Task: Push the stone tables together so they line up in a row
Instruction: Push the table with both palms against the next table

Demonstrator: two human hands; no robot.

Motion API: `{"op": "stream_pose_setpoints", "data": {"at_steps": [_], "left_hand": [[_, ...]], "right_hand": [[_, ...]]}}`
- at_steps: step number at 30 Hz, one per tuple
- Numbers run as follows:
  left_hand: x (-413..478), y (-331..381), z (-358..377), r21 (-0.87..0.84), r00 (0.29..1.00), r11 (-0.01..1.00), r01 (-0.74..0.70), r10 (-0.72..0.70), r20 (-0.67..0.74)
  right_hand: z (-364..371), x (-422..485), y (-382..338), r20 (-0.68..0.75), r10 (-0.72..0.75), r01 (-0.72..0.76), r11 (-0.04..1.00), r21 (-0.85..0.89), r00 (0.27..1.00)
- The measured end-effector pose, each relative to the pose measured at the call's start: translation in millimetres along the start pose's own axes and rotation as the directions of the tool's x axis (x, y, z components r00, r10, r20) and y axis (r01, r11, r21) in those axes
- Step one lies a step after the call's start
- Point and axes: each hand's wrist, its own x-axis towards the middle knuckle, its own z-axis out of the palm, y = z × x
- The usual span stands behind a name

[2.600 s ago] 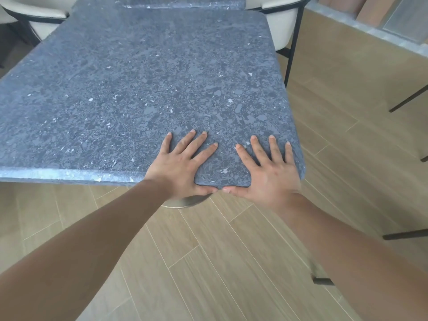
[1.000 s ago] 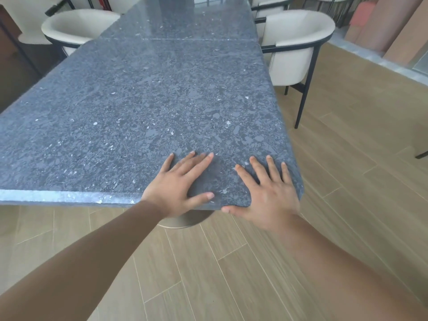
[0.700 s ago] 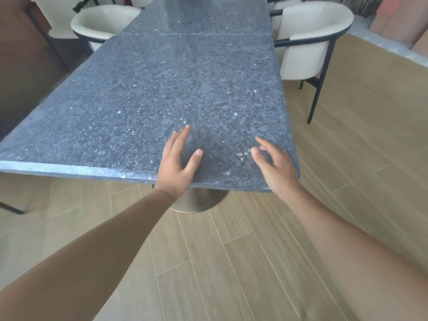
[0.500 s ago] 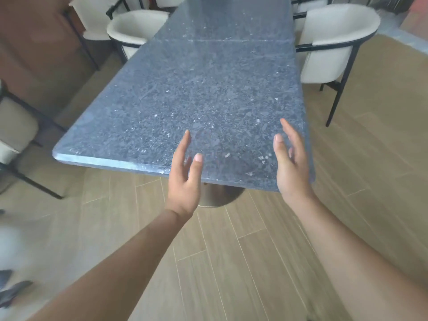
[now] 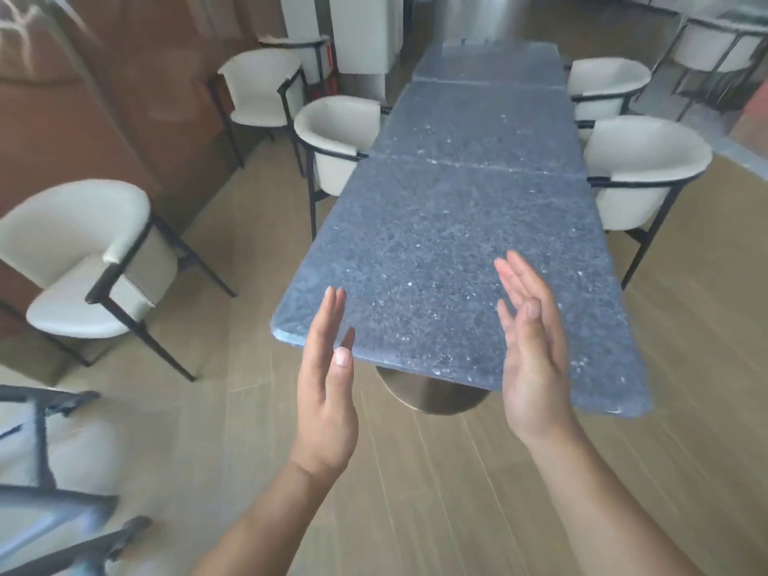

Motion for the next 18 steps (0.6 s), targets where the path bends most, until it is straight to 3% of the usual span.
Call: {"op": "stream_pose_setpoints", "data": {"at_steps": [7,18], "left_hand": [[105,35,-105,0.076,0.998,0.996,-0.051,0.048,0.052],[305,-5,-199,0.128,0.995,0.990,-0.057,0.047,0.083]], "right_hand": [[129,61,-1,0.009,-0.009,0.009,1.000,0.019,1.000],[241,203,82,0.001,0.012,-0.012,0.997,0.074,1.000]]}}
